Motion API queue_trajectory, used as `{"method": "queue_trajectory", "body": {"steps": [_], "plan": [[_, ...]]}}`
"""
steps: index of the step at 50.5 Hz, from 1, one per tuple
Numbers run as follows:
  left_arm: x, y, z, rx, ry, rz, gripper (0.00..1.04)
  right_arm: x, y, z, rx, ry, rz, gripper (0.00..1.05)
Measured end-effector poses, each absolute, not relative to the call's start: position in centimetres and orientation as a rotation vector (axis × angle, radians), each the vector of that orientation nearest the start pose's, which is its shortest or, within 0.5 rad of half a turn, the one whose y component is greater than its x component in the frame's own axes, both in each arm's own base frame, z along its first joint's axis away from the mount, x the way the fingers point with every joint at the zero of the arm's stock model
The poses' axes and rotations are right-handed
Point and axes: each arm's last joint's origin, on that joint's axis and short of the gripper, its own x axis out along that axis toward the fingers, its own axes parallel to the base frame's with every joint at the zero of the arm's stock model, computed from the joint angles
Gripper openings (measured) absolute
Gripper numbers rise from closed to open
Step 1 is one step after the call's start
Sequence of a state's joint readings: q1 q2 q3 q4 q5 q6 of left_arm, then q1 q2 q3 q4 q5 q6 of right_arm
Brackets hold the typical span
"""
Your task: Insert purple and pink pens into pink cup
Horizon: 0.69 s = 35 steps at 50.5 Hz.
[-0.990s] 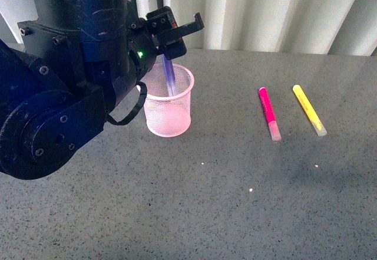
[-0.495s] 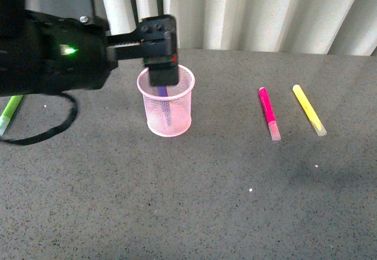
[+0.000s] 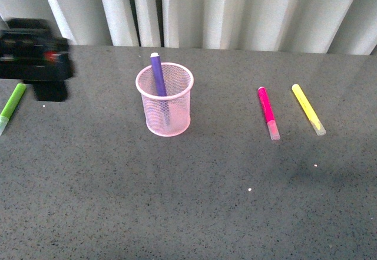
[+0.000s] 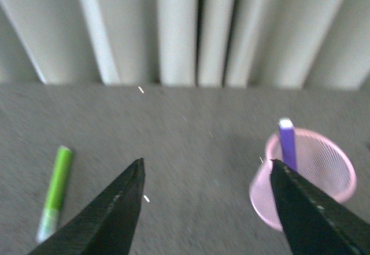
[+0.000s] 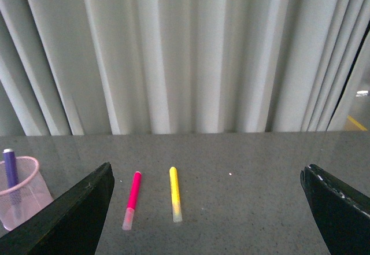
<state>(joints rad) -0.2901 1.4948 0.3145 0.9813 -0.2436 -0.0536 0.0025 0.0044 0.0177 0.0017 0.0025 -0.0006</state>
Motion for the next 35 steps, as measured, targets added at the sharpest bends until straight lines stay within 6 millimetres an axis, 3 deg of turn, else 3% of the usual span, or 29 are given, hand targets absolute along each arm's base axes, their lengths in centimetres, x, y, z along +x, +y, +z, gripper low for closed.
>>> {"method": "queue_trajectory", "body": {"steps": [6, 15, 35], "plan": [[21.3, -4.2, 16.6, -0.025, -0.005, -0.004, 0.43, 9.7, 0.0, 16.9, 0.000, -0.015, 0.000, 0.98], [18.6, -2.6, 16.0, -0.010, 0.022, -0.005, 0.05, 9.7, 0.0, 16.9, 0.000, -0.015, 0.000, 0.98], [15.5, -0.8, 16.2, -0.007, 0.014, -0.018, 0.04, 9.7, 0.0, 16.9, 0.000, -0.015, 0.000, 0.98]]}}
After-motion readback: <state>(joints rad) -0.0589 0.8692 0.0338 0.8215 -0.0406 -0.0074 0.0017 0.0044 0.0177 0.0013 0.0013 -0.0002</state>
